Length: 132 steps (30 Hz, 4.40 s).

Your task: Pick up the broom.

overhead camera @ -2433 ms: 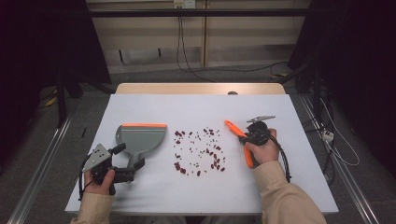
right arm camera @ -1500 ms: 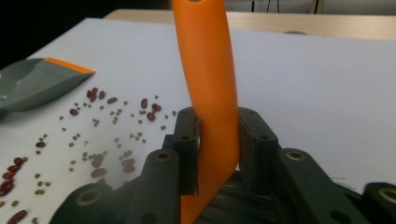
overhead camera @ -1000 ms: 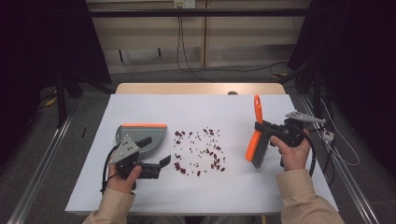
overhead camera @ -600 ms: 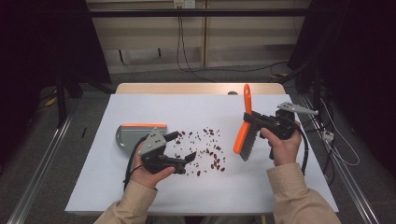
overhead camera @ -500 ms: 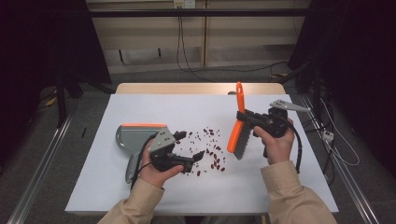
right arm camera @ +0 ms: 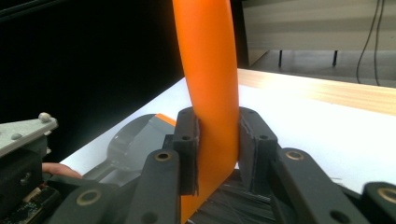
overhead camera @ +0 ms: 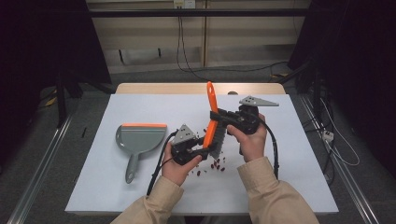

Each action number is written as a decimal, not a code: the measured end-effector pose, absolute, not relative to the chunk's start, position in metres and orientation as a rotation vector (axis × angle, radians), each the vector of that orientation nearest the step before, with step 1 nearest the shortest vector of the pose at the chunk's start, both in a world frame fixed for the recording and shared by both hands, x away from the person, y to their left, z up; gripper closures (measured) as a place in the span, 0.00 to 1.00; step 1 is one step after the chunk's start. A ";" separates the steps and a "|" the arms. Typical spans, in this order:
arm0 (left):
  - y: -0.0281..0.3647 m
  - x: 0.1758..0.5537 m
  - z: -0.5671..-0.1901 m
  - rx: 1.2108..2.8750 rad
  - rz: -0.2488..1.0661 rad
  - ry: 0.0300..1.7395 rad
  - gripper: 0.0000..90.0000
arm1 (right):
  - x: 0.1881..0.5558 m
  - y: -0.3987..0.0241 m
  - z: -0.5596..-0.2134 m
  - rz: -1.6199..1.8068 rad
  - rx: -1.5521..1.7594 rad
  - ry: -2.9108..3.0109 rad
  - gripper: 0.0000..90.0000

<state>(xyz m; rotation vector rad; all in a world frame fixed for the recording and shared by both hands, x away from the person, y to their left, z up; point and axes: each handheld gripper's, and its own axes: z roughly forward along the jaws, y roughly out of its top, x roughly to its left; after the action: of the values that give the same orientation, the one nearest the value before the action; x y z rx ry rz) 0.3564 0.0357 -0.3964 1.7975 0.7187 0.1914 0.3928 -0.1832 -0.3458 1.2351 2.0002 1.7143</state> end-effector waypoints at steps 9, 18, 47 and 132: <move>0.048 0.354 -0.389 1.797 0.296 0.775 0.79 | 0.391 -0.182 -0.346 1.760 1.272 1.965 0.78; 0.055 0.354 -0.387 1.816 0.379 0.788 0.79 | 0.388 -0.176 -0.347 1.672 1.303 1.907 0.40; 0.064 0.360 -0.390 1.776 0.533 0.892 0.79 | 0.388 -0.121 -0.352 1.596 1.487 1.916 0.35; 0.174 0.363 -0.382 1.815 0.378 0.798 0.12 | 0.422 -0.230 -0.393 0.999 1.598 2.163 0.79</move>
<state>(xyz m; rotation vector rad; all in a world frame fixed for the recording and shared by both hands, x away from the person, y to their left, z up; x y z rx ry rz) 0.3633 0.1745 -0.3820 1.8146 0.7977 0.3777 0.4218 -0.2296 -0.3928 1.5984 2.1632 0.9992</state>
